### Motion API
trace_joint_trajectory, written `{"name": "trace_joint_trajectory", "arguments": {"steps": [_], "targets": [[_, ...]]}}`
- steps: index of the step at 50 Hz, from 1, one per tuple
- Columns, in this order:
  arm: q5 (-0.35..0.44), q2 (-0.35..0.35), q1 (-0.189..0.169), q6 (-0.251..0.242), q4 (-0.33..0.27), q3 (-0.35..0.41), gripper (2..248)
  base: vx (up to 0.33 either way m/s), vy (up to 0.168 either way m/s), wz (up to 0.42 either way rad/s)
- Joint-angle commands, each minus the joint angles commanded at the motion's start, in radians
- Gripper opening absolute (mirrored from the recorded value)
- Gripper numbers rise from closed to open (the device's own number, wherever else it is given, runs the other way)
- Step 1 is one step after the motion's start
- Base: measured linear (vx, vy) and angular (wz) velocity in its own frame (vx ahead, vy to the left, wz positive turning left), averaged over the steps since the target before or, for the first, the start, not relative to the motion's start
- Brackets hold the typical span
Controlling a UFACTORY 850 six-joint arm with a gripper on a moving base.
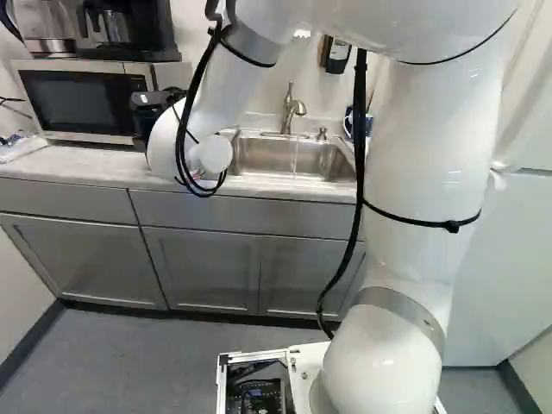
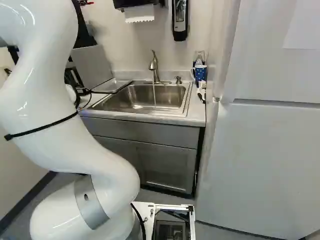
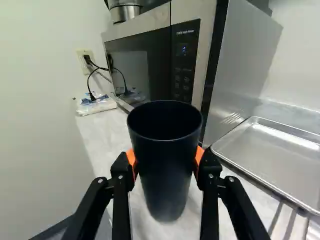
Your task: Rinse the cup and place it in the tray
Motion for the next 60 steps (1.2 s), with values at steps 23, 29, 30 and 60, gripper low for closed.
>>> {"name": "trace_joint_trajectory", "arguments": {"steps": [23,29,30,60], "targets": [[0.000,0.098,-0.054,0.000,0.000,0.056,125,0.000,0.000,0.000],[0.000,0.110,-0.071,0.000,0.000,0.069,125,0.000,0.000,0.000],[0.000,0.112,-0.074,0.000,0.000,0.071,125,0.000,0.000,0.000],[0.000,0.159,-0.162,0.000,0.000,0.120,125,0.000,0.000,0.000]]}}
